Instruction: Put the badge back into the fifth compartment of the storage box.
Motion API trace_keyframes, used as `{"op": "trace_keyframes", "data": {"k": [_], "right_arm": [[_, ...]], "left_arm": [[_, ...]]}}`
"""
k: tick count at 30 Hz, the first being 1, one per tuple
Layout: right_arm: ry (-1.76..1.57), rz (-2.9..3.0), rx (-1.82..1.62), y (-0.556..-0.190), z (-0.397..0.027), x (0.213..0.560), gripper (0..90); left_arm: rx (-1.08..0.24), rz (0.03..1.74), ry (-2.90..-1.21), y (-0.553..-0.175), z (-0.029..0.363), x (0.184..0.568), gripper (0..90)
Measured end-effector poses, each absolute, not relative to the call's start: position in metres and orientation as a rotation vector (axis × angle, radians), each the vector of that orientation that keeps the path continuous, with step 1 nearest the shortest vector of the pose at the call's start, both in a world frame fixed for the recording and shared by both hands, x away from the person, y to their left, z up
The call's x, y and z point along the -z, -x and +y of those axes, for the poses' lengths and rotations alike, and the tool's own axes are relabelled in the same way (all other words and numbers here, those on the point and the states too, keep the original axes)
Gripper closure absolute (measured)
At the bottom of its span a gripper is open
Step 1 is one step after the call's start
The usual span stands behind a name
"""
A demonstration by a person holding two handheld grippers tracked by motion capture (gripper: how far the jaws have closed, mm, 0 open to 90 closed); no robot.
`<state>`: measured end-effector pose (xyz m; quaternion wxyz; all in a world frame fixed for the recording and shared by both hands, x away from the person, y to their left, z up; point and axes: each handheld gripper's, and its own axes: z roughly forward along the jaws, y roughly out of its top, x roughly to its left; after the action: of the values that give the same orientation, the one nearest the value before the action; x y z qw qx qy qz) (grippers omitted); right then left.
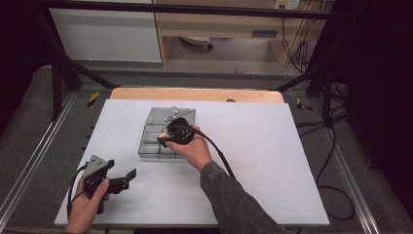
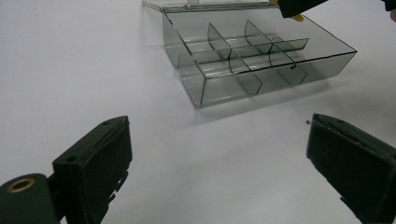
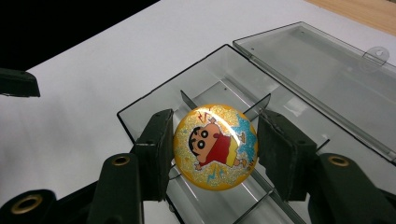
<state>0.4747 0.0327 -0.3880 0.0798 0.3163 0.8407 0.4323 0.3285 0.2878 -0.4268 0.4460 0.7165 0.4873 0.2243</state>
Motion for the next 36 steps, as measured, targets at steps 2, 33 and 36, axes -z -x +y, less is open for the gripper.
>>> {"op": "trace_keyframes", "data": {"k": [2, 33, 36], "right_arm": [[-0.962, 2.516, -1.288, -0.474, 0.032, 0.389, 47.3], [-1.057, 2.549, -1.253, -0.479, 0.032, 0.410, 47.3], [-1.048, 2.551, -1.250, -0.479, 0.032, 0.411, 47.2]], "left_arm": [[-0.557, 1.205, -1.773, -0.329, 0.288, 0.426, 6.7], [-0.555, 1.200, -1.779, -0.329, 0.287, 0.427, 6.7], [-0.554, 1.199, -1.779, -0.329, 0.287, 0.427, 6.7]]}}
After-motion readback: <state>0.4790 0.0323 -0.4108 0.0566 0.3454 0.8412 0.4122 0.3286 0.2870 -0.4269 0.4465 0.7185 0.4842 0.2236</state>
